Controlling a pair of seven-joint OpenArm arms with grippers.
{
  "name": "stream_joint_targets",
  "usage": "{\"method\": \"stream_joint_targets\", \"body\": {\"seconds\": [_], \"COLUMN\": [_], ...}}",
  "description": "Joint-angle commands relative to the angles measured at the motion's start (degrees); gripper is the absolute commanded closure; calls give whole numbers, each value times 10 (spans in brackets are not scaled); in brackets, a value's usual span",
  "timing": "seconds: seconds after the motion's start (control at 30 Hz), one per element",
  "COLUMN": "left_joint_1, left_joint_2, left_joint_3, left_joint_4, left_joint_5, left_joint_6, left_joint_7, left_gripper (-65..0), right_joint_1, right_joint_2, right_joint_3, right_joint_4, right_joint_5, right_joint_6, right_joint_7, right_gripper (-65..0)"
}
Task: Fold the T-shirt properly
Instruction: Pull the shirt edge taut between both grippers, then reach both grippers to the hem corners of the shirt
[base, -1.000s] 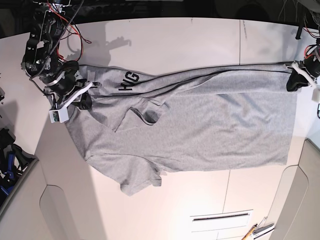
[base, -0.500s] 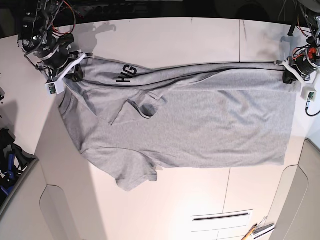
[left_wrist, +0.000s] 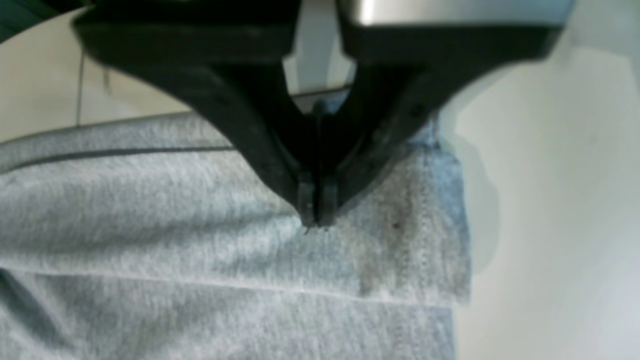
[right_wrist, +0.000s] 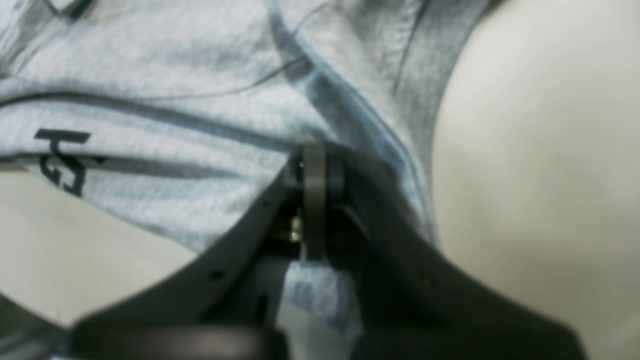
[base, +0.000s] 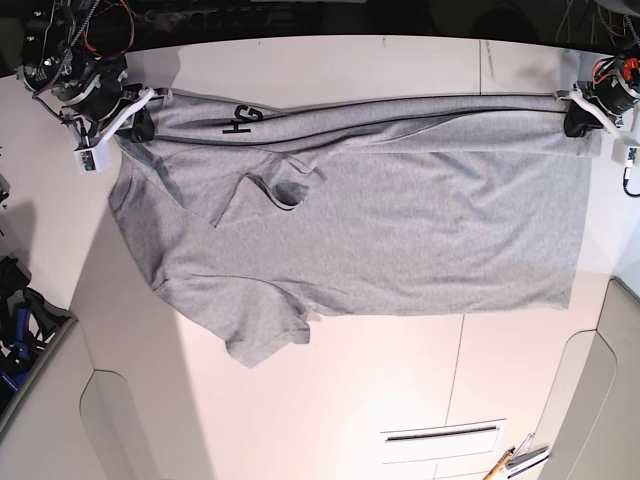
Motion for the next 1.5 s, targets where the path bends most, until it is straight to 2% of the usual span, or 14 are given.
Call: {"method": "stream_joint_targets", "body": {"seconds": [0.0,0.17,0.43,0.67,0.7,0.8,0.87,0.9,1.0,1.07,1.17,1.27,1.33,1.47], "left_joint_1": [23,50,81,60,57,51,51,51,51,51,46,40,38,38], "left_joint_2": [-1,19,70,65,63,62,62,62,62,62,62,62,62,62], "left_joint_3": [1,-46,-159,-190,-198,-224,-241,-248,-260,-261,-261,-261,-261,-261], "left_joint_4": [-8,-6,-6,0,5,30,51,61,88,97,99,99,99,99], "left_joint_5": [45,35,-105,-173,-180,-209,-222,-226,-226,-226,-231,-239,-239,-238], "left_joint_6": [13,-5,-96,-110,-110,-110,-110,-110,-110,-110,-110,-110,-110,-110], "left_joint_7": [68,83,118,118,121,139,142,142,141,141,139,139,139,139], "left_gripper": [0,0,0,0,-14,-163,-213,-214,-214,-214,-216,-229,-247,-255], "right_joint_1": [-14,-52,-57,-57,-57,-57,-57,-56,-33,0,58,130,181,287], "right_joint_2": [6,8,8,8,8,8,8,8,8,8,8,8,8,8], "right_joint_3": [3,3,3,3,3,4,4,4,4,4,4,4,4,3], "right_joint_4": [14,75,103,116,127,168,201,217,246,245,221,160,97,-71], "right_joint_5": [-11,-12,-13,0,4,3,2,-1,-19,-45,-82,-83,-73,-19], "right_joint_6": [-2,-1,-2,-3,-4,-8,-8,-8,-8,-8,-8,-8,-5,36], "right_joint_7": [-21,-21,-20,-19,-21,-22,-15,-4,20,21,35,44,44,40], "right_gripper": [0,0,0,0,0,0,0,-39,-220,-298,-309,-309,-315,-317]}}
